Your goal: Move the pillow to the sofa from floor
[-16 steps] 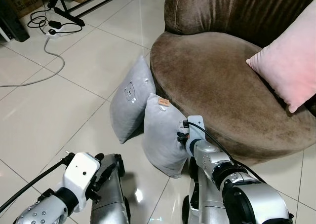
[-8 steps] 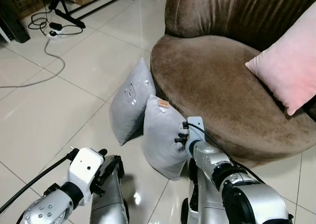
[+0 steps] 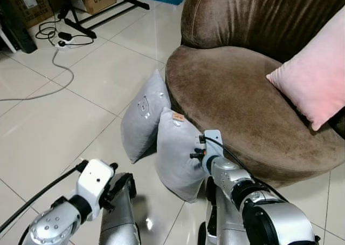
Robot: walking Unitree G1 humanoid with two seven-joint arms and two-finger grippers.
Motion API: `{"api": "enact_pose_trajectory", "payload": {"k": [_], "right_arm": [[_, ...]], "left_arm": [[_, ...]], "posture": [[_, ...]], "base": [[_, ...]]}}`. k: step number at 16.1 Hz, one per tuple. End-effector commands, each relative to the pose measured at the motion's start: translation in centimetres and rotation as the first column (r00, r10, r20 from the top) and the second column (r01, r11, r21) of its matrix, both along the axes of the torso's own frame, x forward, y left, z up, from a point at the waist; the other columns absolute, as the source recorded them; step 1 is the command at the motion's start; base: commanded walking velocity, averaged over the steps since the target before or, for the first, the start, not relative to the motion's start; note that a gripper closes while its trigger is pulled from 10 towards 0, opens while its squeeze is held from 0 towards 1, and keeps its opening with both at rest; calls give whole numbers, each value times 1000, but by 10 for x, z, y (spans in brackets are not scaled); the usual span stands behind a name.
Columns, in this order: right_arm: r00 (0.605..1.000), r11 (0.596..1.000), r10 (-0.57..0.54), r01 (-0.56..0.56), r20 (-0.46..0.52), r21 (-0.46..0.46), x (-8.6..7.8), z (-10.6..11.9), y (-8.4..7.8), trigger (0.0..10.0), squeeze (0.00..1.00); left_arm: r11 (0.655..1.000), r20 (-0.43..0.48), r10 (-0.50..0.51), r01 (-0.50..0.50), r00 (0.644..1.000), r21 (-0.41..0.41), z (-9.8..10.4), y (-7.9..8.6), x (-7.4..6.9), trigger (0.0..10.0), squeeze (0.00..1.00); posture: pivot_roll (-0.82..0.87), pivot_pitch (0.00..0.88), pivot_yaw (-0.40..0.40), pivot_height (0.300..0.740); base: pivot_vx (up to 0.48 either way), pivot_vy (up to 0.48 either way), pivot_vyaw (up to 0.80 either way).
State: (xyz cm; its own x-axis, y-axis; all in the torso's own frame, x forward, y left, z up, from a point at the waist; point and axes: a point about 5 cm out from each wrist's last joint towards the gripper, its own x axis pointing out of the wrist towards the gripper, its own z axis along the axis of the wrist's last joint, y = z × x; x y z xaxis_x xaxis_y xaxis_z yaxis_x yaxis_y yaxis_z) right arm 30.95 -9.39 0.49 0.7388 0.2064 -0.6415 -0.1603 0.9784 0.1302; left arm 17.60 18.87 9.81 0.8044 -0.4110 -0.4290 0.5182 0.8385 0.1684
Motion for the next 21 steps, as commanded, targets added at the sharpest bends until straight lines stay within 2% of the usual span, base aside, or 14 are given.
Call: {"api": "enact_pose_trajectory", "payload": {"k": [1,4,6,8,9,11,13,14,15,17,18,19,20,21], "right_arm": [[1000,1000,4,-4,-29,9,-6,-6,-1,0,0],[999,998,37,-35,-24,58,-4,-3,4,0,0],[993,984,121,-121,10,131,1,5,9,0,0],[991,982,131,-133,24,135,5,9,6,0,0],[992,976,118,-126,54,175,10,16,3,0,0],[977,948,134,-176,168,264,23,41,-1,0,0],[958,933,102,-185,267,310,29,71,-6,0,0],[937,916,90,-211,336,342,29,96,-6,0,0],[924,907,85,-226,372,354,26,109,-5,0,0],[868,888,73,-281,492,363,13,155,-5,0,0],[851,893,52,-274,523,356,12,167,-9,0,0],[798,932,19,-233,603,278,12,188,-23,0,0],[785,941,21,-224,619,252,10,192,-26,0,0],[788,951,-106,-98,606,294,14,196,-36,10000,0]], "left_arm": [[1000,-26,-25,25,999,-16,-2,-2,-3,10000,0],[997,-51,-68,66,996,-42,-3,-2,-3,10000,0],[997,-31,-66,65,997,-35,0,6,3,10000,0],[998,-16,-60,60,998,-22,1,10,7,10000,0],[999,5,-46,46,999,-7,3,15,10,10000,0],[1000,57,-23,23,998,-7,16,24,17,10000,0],[999,87,-31,34,996,-26,26,21,17,10000,0],[999,109,-25,30,994,-40,30,19,18,10000,0],[999,119,-18,24,993,-46,30,17,18,10000,0],[997,161,19,-6,987,-81,34,7,19,10000,0],[995,182,47,-30,982,-95,37,5,22,10000,0],[988,239,128,-102,963,-118,43,3,33,10000,0],[986,251,146,-119,957,-120,44,3,35,10000,0],[978,290,198,-169,937,-121,46,1,48,10000,0]], "posture": [[232,60,-18,522],[233,33,-18,522],[227,7,-31,522],[218,0,-37,522],[212,0,-44,522],[191,0,-57,522],[170,0,-63,522],[154,0,-61,522],[148,0,-63,522],[135,0,-62,522],[128,0,-63,522],[118,0,-64,522],[116,0,-63,522],[114,0,-61,522]], "base": [[0,0,0],[0,0,0],[0,0,0],[0,0,0],[0,0,0],[0,0,0],[0,0,0],[0,0,0],[0,0,0],[0,0,0],[0,0,0],[0,0,0],[0,0,0],[0,0,0]]}}
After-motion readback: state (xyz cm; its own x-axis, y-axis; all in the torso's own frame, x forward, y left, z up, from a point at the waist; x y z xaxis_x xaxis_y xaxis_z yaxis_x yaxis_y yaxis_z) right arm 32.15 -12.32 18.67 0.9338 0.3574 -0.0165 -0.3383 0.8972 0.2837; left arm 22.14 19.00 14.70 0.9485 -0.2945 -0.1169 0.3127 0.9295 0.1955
